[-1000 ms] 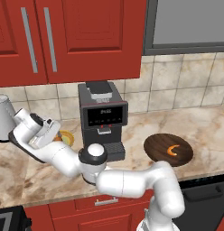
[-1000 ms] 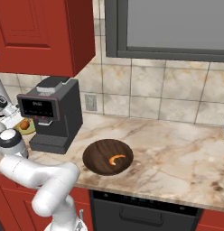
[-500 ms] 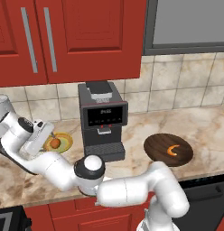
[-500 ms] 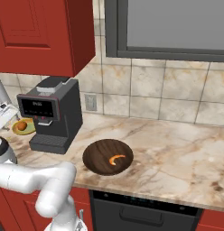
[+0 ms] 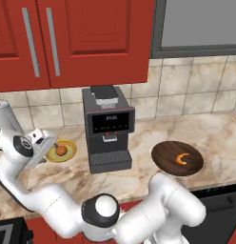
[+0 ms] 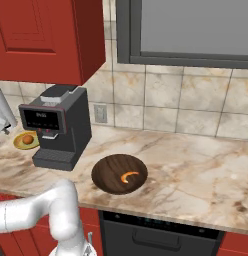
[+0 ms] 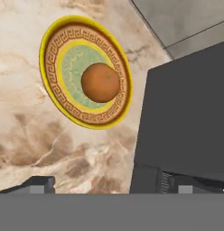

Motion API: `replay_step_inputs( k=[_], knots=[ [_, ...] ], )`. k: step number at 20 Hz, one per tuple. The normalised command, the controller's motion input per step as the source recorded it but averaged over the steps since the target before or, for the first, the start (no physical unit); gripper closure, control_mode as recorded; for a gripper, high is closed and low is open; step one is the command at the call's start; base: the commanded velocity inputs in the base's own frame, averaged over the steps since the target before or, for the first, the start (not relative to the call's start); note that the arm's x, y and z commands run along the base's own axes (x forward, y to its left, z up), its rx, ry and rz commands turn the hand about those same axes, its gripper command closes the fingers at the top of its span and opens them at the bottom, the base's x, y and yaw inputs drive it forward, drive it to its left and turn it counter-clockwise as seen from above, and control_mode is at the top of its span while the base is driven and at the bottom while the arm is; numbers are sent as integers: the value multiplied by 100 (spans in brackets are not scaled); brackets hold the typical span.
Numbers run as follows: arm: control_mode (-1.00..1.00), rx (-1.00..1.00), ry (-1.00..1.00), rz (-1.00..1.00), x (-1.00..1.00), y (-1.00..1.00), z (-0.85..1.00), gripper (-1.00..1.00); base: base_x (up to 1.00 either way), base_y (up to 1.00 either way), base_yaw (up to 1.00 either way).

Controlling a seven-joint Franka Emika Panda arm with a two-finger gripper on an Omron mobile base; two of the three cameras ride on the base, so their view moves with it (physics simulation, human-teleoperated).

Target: Remove the tangerine from the bowl and place it on the small plate. Then place the bowl with only the shrimp in the microwave, close the door, and press the start button to microwave the shrimp.

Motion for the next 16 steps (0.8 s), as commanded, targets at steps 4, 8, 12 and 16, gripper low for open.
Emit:
replay_step_inputs(
  k=[4, 8, 12, 16],
  knots=[
    [-100, 29, -31, -14, -100, -80, 21, -100, 0, 0, 0],
    [-100, 29, -21, -17, -88, -93, 13, -100, 0, 0, 0],
    [-100, 41, -15, -17, -78, -100, 0, -100, 0, 0, 0],
    [-100, 39, -14, -19, -83, -100, 11, -100, 0, 0, 0]
  ],
)
